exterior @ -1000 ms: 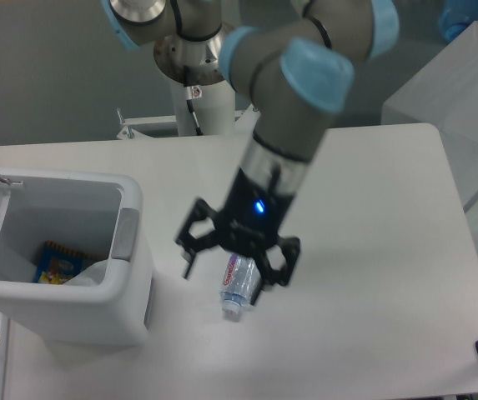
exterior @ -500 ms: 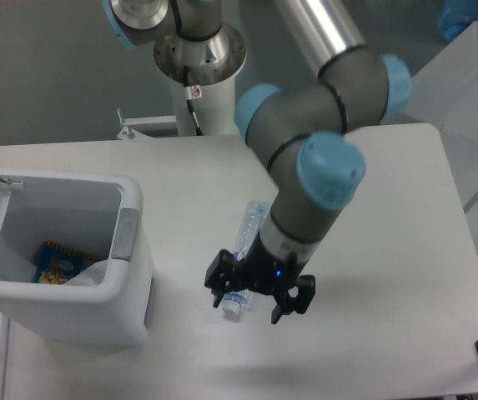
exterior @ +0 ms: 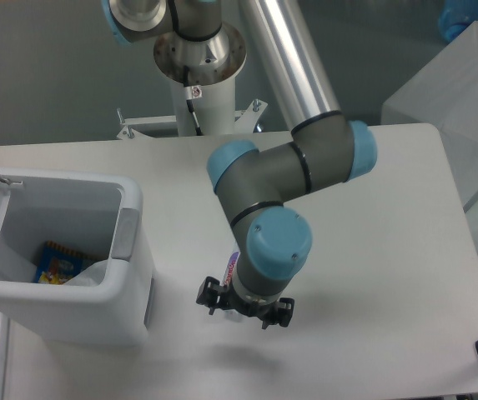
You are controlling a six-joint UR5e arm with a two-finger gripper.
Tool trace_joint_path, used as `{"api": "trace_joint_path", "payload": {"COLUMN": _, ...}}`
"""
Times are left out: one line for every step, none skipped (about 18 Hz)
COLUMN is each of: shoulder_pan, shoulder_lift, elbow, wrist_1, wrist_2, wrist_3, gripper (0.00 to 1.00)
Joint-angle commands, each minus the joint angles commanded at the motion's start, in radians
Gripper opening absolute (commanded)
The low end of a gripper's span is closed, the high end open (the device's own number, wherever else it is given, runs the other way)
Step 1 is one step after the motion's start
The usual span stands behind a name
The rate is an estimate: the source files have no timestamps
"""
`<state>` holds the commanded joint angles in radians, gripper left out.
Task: Place the trash in the trash can
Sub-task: 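Move the open gripper back over the clear plastic water bottle, then lower the gripper around the bottle, close on it, and lift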
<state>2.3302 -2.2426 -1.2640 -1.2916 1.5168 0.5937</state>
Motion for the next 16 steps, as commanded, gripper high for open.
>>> {"api": "trace_joint_path", "payload": {"shoulder_pan": -0.009, "shoulder_lift": -0.008, "elbow": 0.002, "wrist_1": 0.0, "wrist_2": 0.026, "wrist_3": 0.0, "gripper": 1.0}}
{"api": "trace_joint_path", "payload": {"shoulder_pan": -0.012, "shoulder_lift": -0.017, "elbow": 0.002, "wrist_1": 0.0, "wrist_2": 0.046, "wrist_3": 0.0, "gripper": 1.0}}
{"api": "trace_joint_path", "payload": {"shoulder_pan": -0.015, "shoulder_lift": -0.023, "elbow": 0.003, "wrist_1": 0.0, "wrist_2": 0.055, "wrist_3": -0.002, "gripper": 1.0}}
{"api": "trace_joint_path", "payload": {"shoulder_pan": -0.02, "shoulder_lift": -0.026, "elbow": 0.003, "wrist_1": 0.002, "wrist_2": 0.063, "wrist_3": -0.002, "gripper": 1.0}}
{"api": "trace_joint_path", "payload": {"shoulder_pan": -0.022, "shoulder_lift": -0.032, "elbow": 0.003, "wrist_1": 0.002, "wrist_2": 0.075, "wrist_3": -0.002, "gripper": 1.0}}
{"api": "trace_joint_path", "payload": {"shoulder_pan": -0.026, "shoulder_lift": -0.04, "elbow": 0.003, "wrist_1": 0.002, "wrist_2": 0.088, "wrist_3": -0.006, "gripper": 0.99}}
{"api": "trace_joint_path", "payload": {"shoulder_pan": -0.034, "shoulder_lift": -0.045, "elbow": 0.003, "wrist_1": 0.0, "wrist_2": 0.101, "wrist_3": -0.008, "gripper": 0.99}}
{"api": "trace_joint_path", "payload": {"shoulder_pan": -0.037, "shoulder_lift": -0.049, "elbow": -0.001, "wrist_1": 0.0, "wrist_2": 0.12, "wrist_3": -0.011, "gripper": 0.98}}
{"api": "trace_joint_path", "payload": {"shoulder_pan": -0.048, "shoulder_lift": -0.054, "elbow": -0.005, "wrist_1": 0.0, "wrist_2": 0.135, "wrist_3": -0.012, "gripper": 0.97}}
{"api": "trace_joint_path", "payload": {"shoulder_pan": -0.054, "shoulder_lift": -0.055, "elbow": -0.008, "wrist_1": 0.0, "wrist_2": 0.143, "wrist_3": -0.012, "gripper": 0.96}}
{"api": "trace_joint_path", "payload": {"shoulder_pan": -0.054, "shoulder_lift": -0.057, "elbow": -0.009, "wrist_1": 0.0, "wrist_2": 0.143, "wrist_3": -0.015, "gripper": 0.93}}
{"api": "trace_joint_path", "payload": {"shoulder_pan": -0.055, "shoulder_lift": -0.061, "elbow": -0.011, "wrist_1": 0.0, "wrist_2": 0.143, "wrist_3": -0.018, "gripper": 0.86}}
{"api": "trace_joint_path", "payload": {"shoulder_pan": -0.055, "shoulder_lift": -0.063, "elbow": -0.012, "wrist_1": 0.0, "wrist_2": 0.143, "wrist_3": -0.02, "gripper": 0.81}}
{"api": "trace_joint_path", "payload": {"shoulder_pan": -0.055, "shoulder_lift": -0.063, "elbow": -0.014, "wrist_1": 0.0, "wrist_2": 0.144, "wrist_3": -0.02, "gripper": 0.77}}
{"api": "trace_joint_path", "payload": {"shoulder_pan": -0.057, "shoulder_lift": -0.061, "elbow": -0.023, "wrist_1": 0.0, "wrist_2": 0.144, "wrist_3": -0.02, "gripper": 0.71}}
{"api": "trace_joint_path", "payload": {"shoulder_pan": -0.057, "shoulder_lift": -0.061, "elbow": -0.029, "wrist_1": 0.0, "wrist_2": 0.146, "wrist_3": -0.02, "gripper": 0.65}}
